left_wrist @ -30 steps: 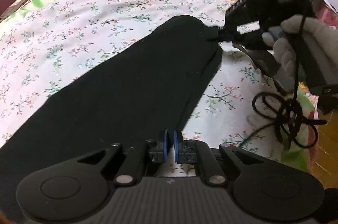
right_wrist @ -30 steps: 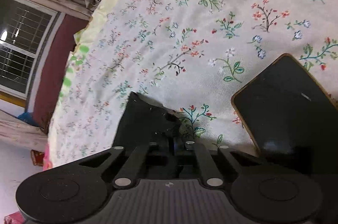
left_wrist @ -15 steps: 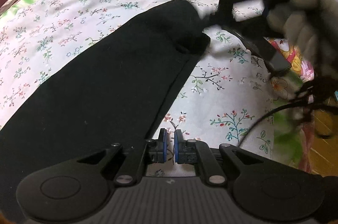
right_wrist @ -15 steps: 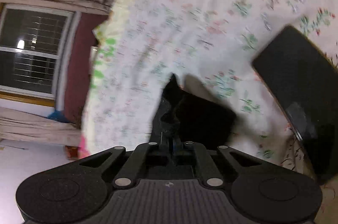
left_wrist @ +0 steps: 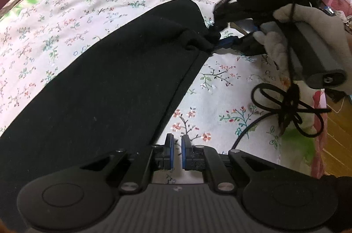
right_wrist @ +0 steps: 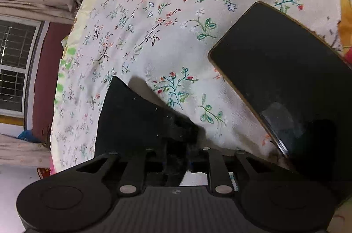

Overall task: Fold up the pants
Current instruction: 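Open both grippers and release the folded pant end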

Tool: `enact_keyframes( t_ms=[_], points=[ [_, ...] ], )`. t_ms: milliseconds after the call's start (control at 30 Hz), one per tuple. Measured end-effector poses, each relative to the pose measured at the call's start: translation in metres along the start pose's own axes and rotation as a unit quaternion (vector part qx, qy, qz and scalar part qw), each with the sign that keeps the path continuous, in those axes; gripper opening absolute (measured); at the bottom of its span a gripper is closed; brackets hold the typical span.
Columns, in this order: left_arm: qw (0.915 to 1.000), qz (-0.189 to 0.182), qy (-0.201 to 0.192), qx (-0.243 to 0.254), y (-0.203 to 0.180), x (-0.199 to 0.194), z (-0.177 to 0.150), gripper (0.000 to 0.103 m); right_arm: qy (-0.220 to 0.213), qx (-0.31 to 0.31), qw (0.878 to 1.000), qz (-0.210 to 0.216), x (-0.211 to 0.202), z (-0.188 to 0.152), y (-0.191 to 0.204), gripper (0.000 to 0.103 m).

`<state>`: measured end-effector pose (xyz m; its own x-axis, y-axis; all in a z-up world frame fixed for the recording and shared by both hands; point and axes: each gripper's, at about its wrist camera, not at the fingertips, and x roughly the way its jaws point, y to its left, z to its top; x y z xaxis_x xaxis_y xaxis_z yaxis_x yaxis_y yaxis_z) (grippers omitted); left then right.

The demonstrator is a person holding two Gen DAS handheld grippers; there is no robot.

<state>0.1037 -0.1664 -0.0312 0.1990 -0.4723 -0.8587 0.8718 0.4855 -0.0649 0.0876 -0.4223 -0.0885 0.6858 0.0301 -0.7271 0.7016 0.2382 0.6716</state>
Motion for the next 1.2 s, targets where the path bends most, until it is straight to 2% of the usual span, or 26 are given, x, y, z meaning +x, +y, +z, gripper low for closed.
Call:
enact_keyframes(
  t_ms=[67, 167, 200, 233, 367, 500, 600, 700, 767, 1000, 1133, 1167, 1200],
  points=[
    [1.0, 0.002, 0.002, -0.001, 0.0, 0.0, -0.002, 0.017, -0.007, -0.003, 1.0, 0.007, 0.006, 0.0, 0.003, 0.024],
    [1.0, 0.002, 0.003, -0.003, 0.0, -0.002, -0.005, 0.017, -0.004, 0.006, 1.0, 0.025, 0.006, 0.002, 0.001, 0.023],
    [1.0, 0.003, 0.004, -0.001, -0.001, -0.003, -0.006, 0.017, -0.001, 0.014, 0.999, 0.037, 0.005, 0.002, 0.002, 0.006],
    [1.0, 0.004, 0.005, -0.001, -0.001, -0.004, -0.007, 0.017, 0.001, 0.01, 0.998, 0.057, 0.0, 0.003, 0.004, 0.0],
    [1.0, 0.005, 0.008, 0.002, -0.001, -0.004, -0.007, 0.017, -0.009, -0.027, 0.996, 0.086, -0.016, 0.013, 0.021, 0.0],
    [1.0, 0.006, 0.003, 0.0, 0.0, -0.007, -0.005, 0.017, -0.009, -0.011, 0.996, 0.09, -0.02, 0.022, 0.019, 0.0],
    [0.9999, 0.009, 0.005, -0.002, 0.001, -0.005, -0.006, 0.017, 0.022, 0.018, 0.996, 0.089, -0.017, 0.012, 0.009, 0.0],
    [0.9999, 0.007, 0.009, -0.002, -0.001, -0.004, -0.008, 0.017, 0.026, 0.017, 0.998, 0.055, -0.01, 0.005, 0.004, 0.0],
    [0.9999, 0.008, 0.01, 0.003, -0.002, -0.005, -0.008, 0.017, 0.033, 0.024, 0.998, 0.04, 0.002, 0.007, -0.001, 0.004],
    [0.9999, 0.005, 0.013, -0.001, -0.002, -0.008, -0.012, 0.017, 0.011, -0.024, 1.0, 0.007, 0.001, 0.0, 0.003, 0.005],
    [0.9999, 0.006, 0.011, -0.003, -0.001, -0.009, -0.013, 0.017, 0.006, -0.015, 1.0, 0.011, 0.0, -0.002, -0.003, 0.011],
    [0.9999, 0.006, 0.013, -0.004, -0.001, -0.009, -0.013, 0.017, 0.006, -0.01, 1.0, 0.014, 0.005, -0.001, -0.002, 0.015],
    [0.9999, 0.007, 0.013, -0.004, -0.001, -0.009, -0.013, 0.017, 0.005, -0.004, 1.0, 0.022, 0.009, 0.0, -0.003, 0.025]
  ],
)
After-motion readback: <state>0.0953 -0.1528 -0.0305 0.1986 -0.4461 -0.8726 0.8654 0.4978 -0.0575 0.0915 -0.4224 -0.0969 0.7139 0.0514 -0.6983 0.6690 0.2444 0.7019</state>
